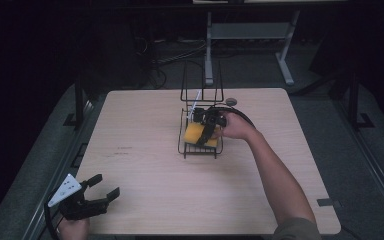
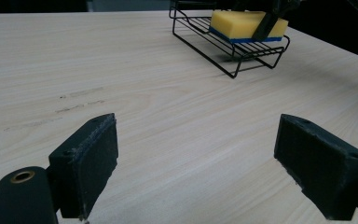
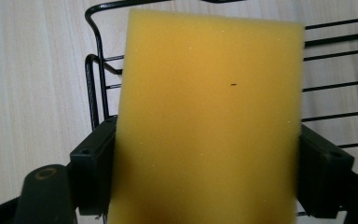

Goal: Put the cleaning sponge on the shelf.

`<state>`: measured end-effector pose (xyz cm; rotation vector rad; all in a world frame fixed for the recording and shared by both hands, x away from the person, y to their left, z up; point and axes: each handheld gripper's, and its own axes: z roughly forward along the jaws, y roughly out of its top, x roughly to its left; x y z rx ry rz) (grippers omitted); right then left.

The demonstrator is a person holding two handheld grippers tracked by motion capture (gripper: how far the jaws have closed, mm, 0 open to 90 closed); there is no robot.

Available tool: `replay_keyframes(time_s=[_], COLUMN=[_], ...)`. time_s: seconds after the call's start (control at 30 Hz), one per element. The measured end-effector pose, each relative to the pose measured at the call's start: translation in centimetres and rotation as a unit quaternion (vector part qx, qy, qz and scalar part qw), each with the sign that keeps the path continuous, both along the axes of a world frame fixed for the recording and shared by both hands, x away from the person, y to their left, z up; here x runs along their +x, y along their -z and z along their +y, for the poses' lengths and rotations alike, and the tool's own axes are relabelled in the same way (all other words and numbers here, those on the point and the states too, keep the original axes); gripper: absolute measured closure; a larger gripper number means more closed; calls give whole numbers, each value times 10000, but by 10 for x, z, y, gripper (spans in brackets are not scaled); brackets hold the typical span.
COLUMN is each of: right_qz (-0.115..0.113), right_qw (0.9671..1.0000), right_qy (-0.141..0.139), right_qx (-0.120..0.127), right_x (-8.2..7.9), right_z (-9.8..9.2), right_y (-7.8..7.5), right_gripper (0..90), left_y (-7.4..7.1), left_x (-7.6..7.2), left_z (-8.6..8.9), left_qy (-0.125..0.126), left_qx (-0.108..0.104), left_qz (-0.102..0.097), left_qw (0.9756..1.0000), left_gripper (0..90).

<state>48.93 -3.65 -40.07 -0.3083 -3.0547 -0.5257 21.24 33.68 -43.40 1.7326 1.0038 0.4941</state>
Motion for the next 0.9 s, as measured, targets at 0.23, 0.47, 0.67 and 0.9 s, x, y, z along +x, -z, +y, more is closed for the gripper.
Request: replay_keyframes(time_s=[0.23, 0.47, 0.67, 0.9], right_qz=[8, 42, 56, 31], right_qw=[10000, 10000, 10000, 10000], right_qy=[-46, -41, -2, 24], right_qx=[-36, -39, -61, 0], right_x=[-1, 1, 1, -1], right_z=[4, 6, 7, 7], right_y=[4, 7, 8, 4], right_gripper=[208, 203, 186, 176], left_y=[0, 0, 0, -1], left_x=[-1, -1, -1, -1], left_z=[0, 1, 0, -1], left_qy=[-1, -7, 5, 23], left_qx=[13, 13, 17, 44], left_qz=[-8, -3, -7, -5], left_qw=[10000, 10000, 10000, 10000], left_gripper=[128, 128, 128, 128])
